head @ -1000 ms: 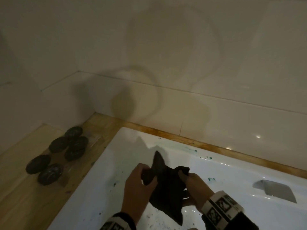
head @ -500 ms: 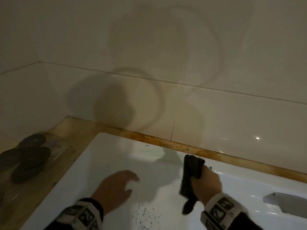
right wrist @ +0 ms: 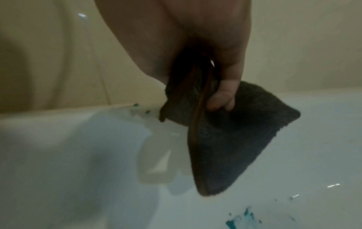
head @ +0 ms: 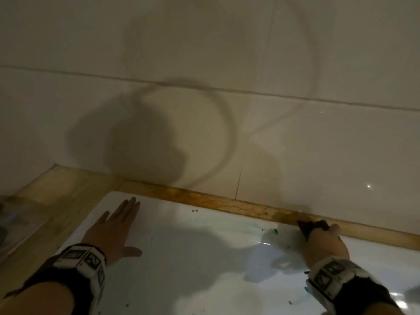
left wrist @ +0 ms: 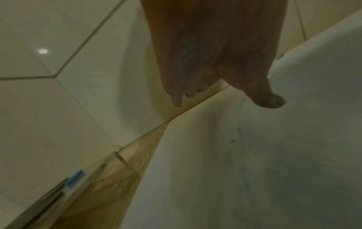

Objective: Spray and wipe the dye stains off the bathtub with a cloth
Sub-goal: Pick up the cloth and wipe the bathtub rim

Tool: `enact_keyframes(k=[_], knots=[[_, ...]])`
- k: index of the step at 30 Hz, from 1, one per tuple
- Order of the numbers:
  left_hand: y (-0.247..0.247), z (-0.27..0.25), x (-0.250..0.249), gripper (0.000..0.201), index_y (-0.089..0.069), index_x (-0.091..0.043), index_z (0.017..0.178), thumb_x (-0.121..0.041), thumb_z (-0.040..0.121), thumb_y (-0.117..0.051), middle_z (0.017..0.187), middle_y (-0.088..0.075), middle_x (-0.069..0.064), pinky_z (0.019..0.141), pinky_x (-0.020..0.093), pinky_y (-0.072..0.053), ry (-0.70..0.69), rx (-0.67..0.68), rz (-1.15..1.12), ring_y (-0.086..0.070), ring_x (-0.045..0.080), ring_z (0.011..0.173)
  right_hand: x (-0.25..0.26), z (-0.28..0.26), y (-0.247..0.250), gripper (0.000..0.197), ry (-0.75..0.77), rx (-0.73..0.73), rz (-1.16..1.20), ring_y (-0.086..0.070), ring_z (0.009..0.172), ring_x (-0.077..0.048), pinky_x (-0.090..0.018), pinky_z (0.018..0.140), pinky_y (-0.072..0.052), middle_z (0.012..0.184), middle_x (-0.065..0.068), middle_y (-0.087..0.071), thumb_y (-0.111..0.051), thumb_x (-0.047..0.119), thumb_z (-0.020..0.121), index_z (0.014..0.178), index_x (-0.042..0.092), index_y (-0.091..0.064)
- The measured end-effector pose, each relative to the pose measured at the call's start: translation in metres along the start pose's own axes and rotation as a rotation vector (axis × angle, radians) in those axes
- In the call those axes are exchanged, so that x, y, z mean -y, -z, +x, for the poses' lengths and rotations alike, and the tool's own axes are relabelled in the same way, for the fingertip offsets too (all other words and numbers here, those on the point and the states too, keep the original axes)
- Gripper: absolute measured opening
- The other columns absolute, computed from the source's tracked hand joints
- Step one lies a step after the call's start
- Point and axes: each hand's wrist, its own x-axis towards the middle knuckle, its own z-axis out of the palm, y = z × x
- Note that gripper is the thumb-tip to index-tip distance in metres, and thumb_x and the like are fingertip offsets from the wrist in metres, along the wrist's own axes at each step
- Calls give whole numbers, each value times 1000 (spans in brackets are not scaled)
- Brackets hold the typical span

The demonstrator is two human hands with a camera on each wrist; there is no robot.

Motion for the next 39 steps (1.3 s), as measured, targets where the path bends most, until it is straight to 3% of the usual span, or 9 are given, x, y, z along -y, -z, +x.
enact_keyframes(k=[9, 14, 17, 21, 28, 32, 35, 37, 39], knots=[[-38, 15, 18, 131, 30, -1, 133, -88, 48, -17, 139, 43, -12, 111, 35, 16, -124, -39, -178, 31, 5, 133, 47, -34, -27, 55, 197, 49, -5, -47, 122, -24, -29, 100, -40, 149, -10, -14, -32, 19, 99, 148, 13, -10], [-44, 20, 29, 113, 32, -41, 137, -90, 56, -28, 142, 40, -23, 112, 45, -2, -155, -105, -172, 21, 0, 135, 93, -67, -45, 40, 566, 211, 247, -51, 116, -23, -20, 87, -45, 133, -3, -42, -36, 16, 98, 139, 17, -31], [-37, 21, 24, 116, 47, -36, 126, -88, 58, -31, 132, 53, -18, 114, 46, 2, -111, -37, -82, 32, 2, 130, 98, -48, -29, 36, 442, -32, 356, -60, 94, -24, -27, 78, -51, 122, -5, -48, -47, 12, 93, 128, 19, -47], [-31, 23, 17, 115, 46, -26, 125, -70, 77, -49, 130, 51, -13, 114, 45, 7, -74, 30, -63, 34, 7, 130, 115, -29, -22, 48, 254, -72, 98, -45, 118, -30, -32, 95, -41, 139, -10, -29, -45, 14, 93, 139, 15, -35], [-32, 25, 21, 116, 43, -12, 125, -65, 79, -50, 132, 49, -9, 114, 45, 8, -59, 56, -71, 35, 6, 127, 185, -61, -54, 65, 782, 99, -82, -22, 135, -26, -34, 108, -32, 153, -4, -13, -46, 9, 91, 148, 13, -15], [-31, 24, 20, 114, 44, -19, 125, -65, 80, -50, 131, 50, -9, 114, 46, 9, -62, 77, -35, 35, 9, 129, 168, -71, -49, 43, 1087, 29, 21, -49, 121, -18, -28, 100, -42, 138, 0, -47, -45, 16, 90, 132, 18, -50], [-30, 25, 21, 114, 44, -19, 123, -64, 80, -51, 130, 50, -9, 114, 46, 9, -71, 77, -37, 36, 7, 125, 147, -51, -35, 38, 940, -350, 244, -65, 80, -27, -36, 70, -55, 106, -2, -70, -45, 19, 75, 106, 18, -68], [-30, 25, 21, 115, 45, -17, 122, -63, 80, -52, 130, 50, -9, 114, 46, 9, -70, 73, -43, 36, 6, 125, 153, -38, -29, 45, 771, -415, 180, -62, 98, -39, -54, 80, -50, 111, -10, -67, -47, 13, 71, 112, 14, -65], [-30, 25, 21, 115, 45, -17, 122, -63, 80, -52, 130, 50, -9, 114, 46, 8, -71, 65, -38, 36, 6, 125, 176, -36, -35, 49, 672, -185, 94, -32, 136, -34, -55, 110, -23, 143, -10, -42, -44, 9, 88, 136, 18, -45]])
